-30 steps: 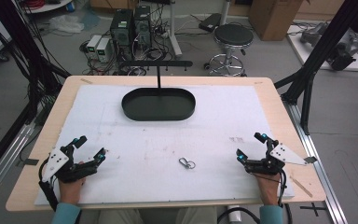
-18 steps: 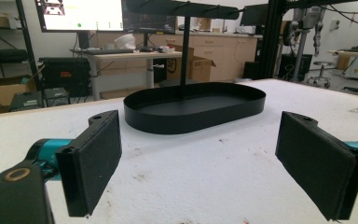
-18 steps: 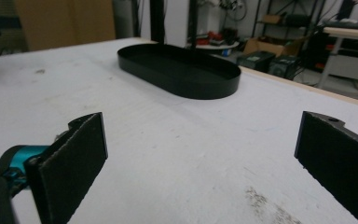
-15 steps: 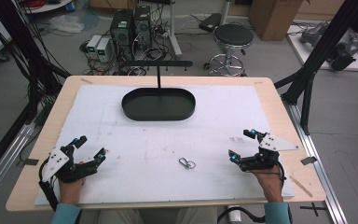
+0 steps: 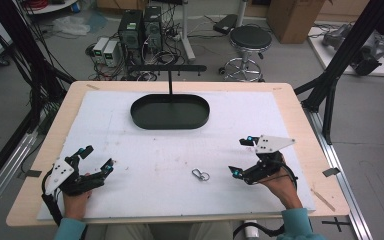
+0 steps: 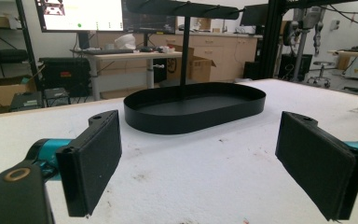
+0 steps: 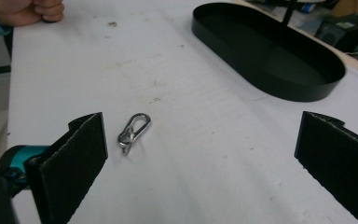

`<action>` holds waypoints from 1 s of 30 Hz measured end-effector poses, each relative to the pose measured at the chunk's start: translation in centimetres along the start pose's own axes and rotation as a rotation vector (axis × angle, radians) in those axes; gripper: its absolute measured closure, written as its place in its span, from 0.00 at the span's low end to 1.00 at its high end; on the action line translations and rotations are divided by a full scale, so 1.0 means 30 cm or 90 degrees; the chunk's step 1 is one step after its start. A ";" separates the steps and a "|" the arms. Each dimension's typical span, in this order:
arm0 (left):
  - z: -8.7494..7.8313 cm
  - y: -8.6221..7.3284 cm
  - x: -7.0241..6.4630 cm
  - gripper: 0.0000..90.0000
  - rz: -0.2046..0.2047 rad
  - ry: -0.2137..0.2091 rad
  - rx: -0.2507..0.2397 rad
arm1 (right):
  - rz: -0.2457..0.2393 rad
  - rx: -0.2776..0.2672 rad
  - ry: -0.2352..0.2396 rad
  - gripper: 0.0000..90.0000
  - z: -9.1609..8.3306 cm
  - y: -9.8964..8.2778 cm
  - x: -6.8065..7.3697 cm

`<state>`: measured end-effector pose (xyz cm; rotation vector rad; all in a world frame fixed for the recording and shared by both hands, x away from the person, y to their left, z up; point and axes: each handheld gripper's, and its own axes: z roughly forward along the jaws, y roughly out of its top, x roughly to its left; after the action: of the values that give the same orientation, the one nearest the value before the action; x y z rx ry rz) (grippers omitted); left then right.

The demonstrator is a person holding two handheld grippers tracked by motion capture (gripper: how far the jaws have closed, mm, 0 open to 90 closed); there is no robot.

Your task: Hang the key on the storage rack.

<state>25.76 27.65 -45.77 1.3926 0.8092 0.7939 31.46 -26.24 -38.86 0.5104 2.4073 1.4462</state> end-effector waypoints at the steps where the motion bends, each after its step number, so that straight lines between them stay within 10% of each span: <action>1: 0.000 0.000 0.000 0.16 0.000 0.000 0.001 | -0.001 0.008 0.006 0.02 0.008 0.005 0.001; 30: -0.001 0.000 0.000 0.16 -0.002 0.001 -0.002 | -0.032 0.196 0.171 0.05 0.241 0.047 0.031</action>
<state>25.74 27.67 -45.77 1.3881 0.8115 0.7926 33.85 -19.51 -40.97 0.3355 2.8553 1.1945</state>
